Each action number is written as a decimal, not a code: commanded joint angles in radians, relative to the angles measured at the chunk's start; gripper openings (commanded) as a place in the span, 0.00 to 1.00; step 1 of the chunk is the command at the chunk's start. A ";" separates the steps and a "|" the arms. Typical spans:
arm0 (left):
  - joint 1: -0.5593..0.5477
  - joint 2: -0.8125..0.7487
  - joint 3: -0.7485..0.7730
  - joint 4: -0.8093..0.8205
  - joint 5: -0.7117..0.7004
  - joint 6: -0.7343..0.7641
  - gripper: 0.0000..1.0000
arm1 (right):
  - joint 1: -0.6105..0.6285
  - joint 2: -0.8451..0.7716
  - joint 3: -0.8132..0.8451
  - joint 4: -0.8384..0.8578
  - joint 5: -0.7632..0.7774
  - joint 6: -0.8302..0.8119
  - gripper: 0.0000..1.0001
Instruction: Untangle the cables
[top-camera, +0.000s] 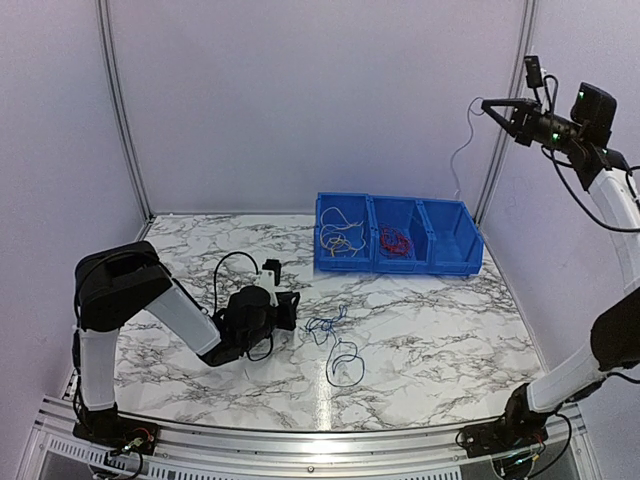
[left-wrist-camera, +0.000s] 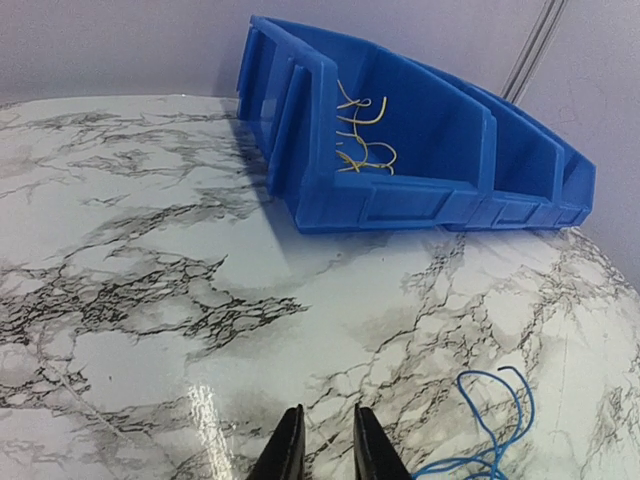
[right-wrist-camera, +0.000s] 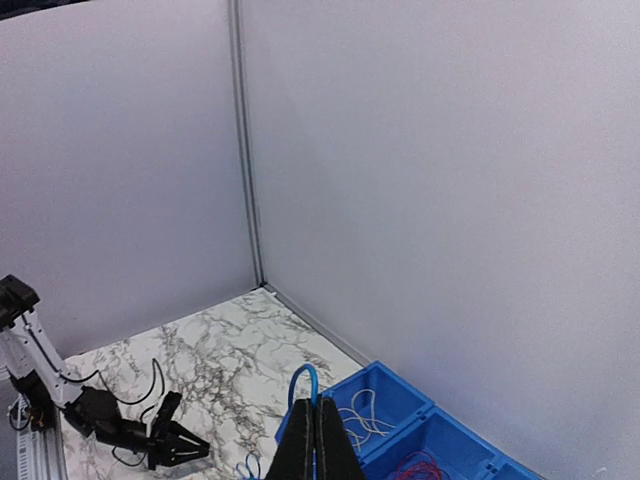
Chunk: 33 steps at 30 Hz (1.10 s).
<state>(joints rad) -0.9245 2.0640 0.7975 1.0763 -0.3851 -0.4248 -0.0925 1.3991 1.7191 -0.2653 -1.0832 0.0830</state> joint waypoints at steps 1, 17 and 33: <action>0.007 -0.057 -0.049 0.035 -0.024 -0.016 0.20 | -0.108 0.043 0.026 0.141 0.020 0.104 0.00; 0.006 -0.237 -0.177 0.062 0.044 -0.051 0.30 | -0.156 0.187 0.072 0.043 0.204 -0.143 0.00; 0.000 -0.317 -0.230 0.061 0.069 -0.079 0.33 | -0.156 0.299 0.120 0.113 0.244 -0.104 0.00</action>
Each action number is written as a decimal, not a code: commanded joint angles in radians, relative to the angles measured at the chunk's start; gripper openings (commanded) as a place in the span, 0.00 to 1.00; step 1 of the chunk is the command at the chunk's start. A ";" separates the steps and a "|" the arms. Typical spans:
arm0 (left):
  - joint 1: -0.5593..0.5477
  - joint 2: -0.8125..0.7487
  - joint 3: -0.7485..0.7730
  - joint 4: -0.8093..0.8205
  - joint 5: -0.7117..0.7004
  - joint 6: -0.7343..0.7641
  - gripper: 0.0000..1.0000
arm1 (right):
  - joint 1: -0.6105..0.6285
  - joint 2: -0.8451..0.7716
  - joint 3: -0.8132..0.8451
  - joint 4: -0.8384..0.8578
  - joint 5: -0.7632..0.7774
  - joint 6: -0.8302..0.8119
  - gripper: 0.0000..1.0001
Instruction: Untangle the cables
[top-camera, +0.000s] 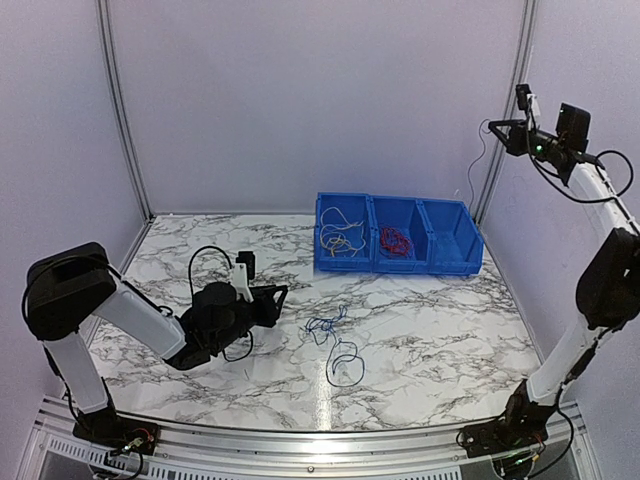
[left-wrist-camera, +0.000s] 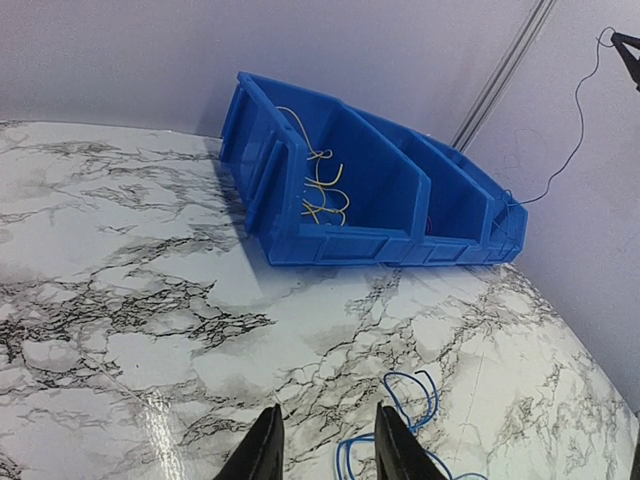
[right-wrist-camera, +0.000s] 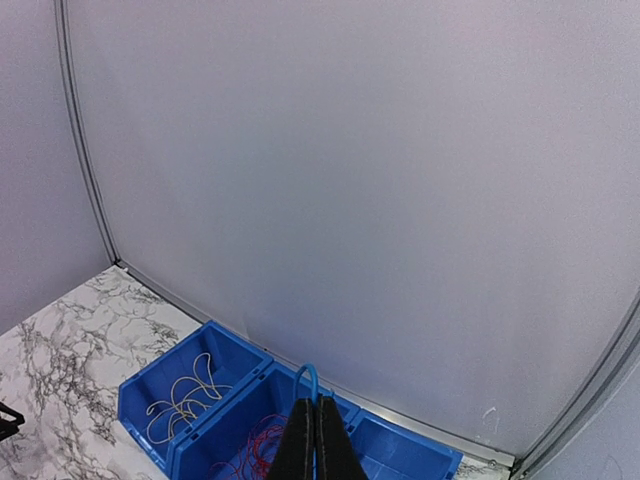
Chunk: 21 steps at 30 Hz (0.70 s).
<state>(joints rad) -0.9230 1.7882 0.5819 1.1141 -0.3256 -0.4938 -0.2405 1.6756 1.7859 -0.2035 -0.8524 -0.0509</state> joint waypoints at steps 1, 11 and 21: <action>-0.002 -0.045 -0.017 0.024 0.009 -0.012 0.33 | -0.008 0.035 0.051 0.052 0.018 0.031 0.00; -0.003 -0.074 -0.039 0.014 0.002 -0.006 0.34 | -0.007 0.245 0.088 -0.032 0.055 -0.047 0.00; -0.003 -0.071 -0.053 0.000 0.007 -0.019 0.35 | 0.041 0.289 -0.083 -0.158 0.205 -0.202 0.31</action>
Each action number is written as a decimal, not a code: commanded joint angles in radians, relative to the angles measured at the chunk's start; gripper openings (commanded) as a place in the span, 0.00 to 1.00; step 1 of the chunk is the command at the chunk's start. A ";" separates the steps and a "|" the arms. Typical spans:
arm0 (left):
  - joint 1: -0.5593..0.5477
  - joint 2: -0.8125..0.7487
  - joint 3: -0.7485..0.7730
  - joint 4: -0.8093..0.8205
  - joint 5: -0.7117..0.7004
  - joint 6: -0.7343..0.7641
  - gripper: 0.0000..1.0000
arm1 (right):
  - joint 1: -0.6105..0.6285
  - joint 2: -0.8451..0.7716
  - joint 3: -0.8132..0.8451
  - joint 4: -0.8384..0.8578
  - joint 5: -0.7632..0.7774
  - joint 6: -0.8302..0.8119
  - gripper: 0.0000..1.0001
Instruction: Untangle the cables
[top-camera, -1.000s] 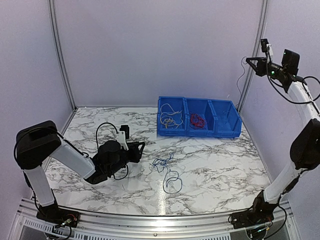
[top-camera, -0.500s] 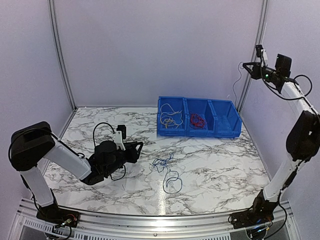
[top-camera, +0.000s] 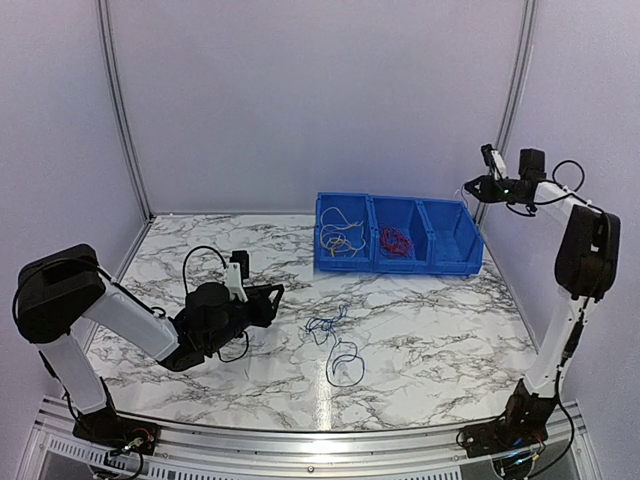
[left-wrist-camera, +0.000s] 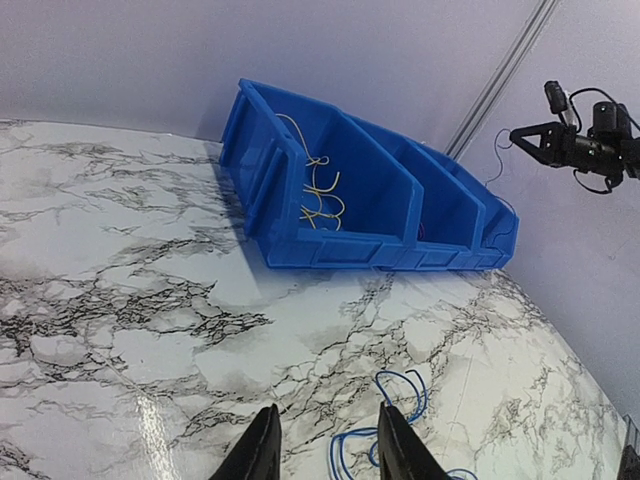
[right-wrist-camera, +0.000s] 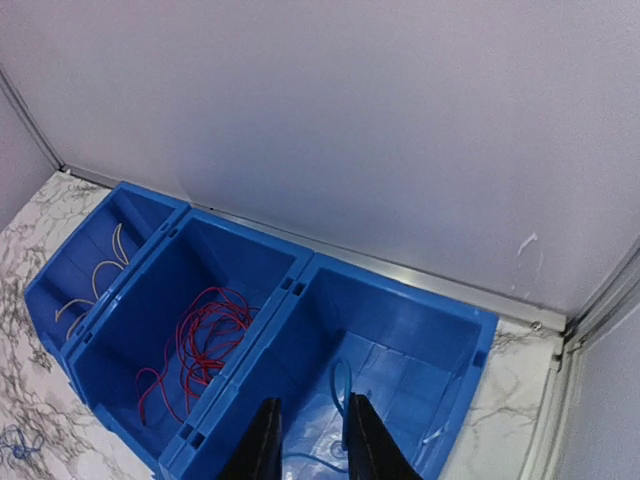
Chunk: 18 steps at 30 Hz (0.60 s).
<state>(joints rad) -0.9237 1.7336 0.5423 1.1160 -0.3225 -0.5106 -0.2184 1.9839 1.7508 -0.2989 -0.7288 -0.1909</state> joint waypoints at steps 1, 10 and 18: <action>-0.002 -0.015 -0.013 -0.006 0.007 -0.002 0.35 | 0.019 -0.033 -0.068 -0.066 0.094 -0.064 0.36; -0.003 0.001 -0.013 -0.032 0.028 -0.015 0.37 | 0.039 -0.274 -0.242 -0.088 0.150 -0.049 0.49; -0.001 0.066 0.023 -0.108 0.142 -0.086 0.38 | 0.268 -0.432 -0.480 -0.071 0.025 -0.152 0.45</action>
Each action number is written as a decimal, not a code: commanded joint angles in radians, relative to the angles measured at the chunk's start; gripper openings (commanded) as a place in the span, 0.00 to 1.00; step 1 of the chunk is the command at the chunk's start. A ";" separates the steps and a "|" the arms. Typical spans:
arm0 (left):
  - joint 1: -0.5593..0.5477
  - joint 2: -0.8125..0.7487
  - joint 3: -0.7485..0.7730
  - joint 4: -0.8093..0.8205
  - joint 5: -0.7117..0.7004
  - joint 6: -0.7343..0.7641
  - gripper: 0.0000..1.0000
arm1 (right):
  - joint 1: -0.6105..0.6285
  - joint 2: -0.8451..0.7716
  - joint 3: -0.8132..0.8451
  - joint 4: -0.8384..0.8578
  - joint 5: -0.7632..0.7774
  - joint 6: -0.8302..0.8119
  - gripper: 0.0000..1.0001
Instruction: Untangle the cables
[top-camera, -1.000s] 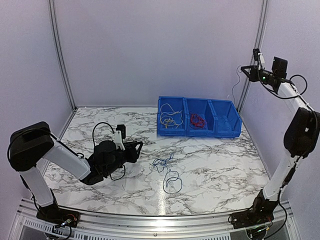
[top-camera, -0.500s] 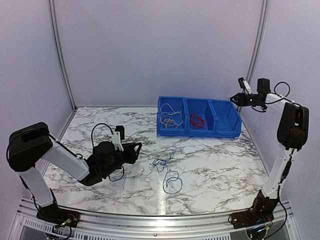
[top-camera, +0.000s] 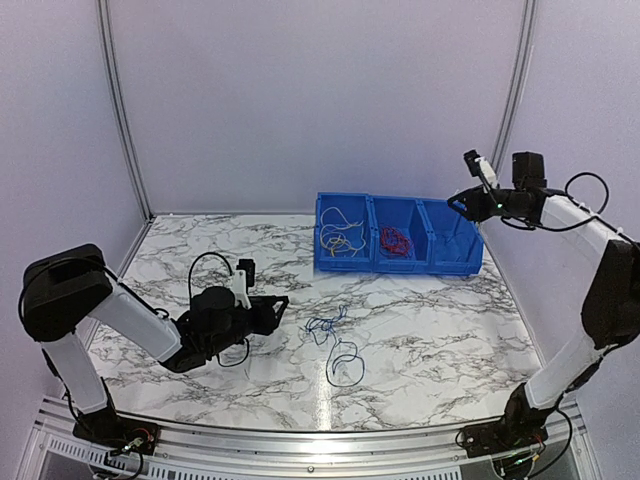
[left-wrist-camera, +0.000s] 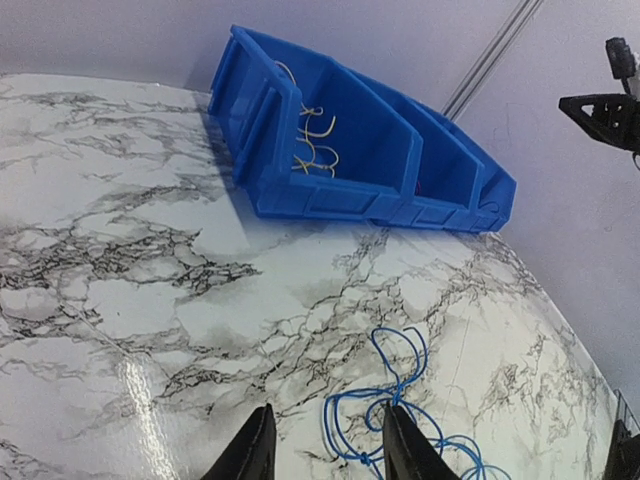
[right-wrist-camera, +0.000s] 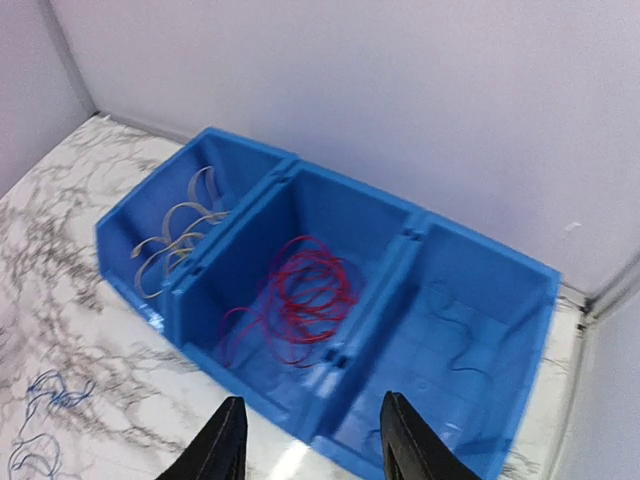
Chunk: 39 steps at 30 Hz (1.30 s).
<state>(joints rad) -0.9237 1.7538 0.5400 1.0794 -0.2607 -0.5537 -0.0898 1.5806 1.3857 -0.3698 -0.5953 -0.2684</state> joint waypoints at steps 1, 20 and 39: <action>-0.002 0.058 0.037 -0.084 0.104 -0.051 0.38 | 0.188 -0.032 -0.142 -0.007 -0.138 -0.110 0.45; 0.000 0.172 0.137 -0.187 0.217 -0.210 0.37 | 0.778 0.287 -0.088 -0.181 -0.035 -0.280 0.52; -0.003 0.032 -0.020 -0.185 0.123 -0.209 0.36 | 0.817 0.397 0.046 -0.252 0.037 -0.229 0.00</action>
<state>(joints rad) -0.9237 1.8305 0.5438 0.8989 -0.1116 -0.7784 0.7250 2.0075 1.3636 -0.5793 -0.5602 -0.5003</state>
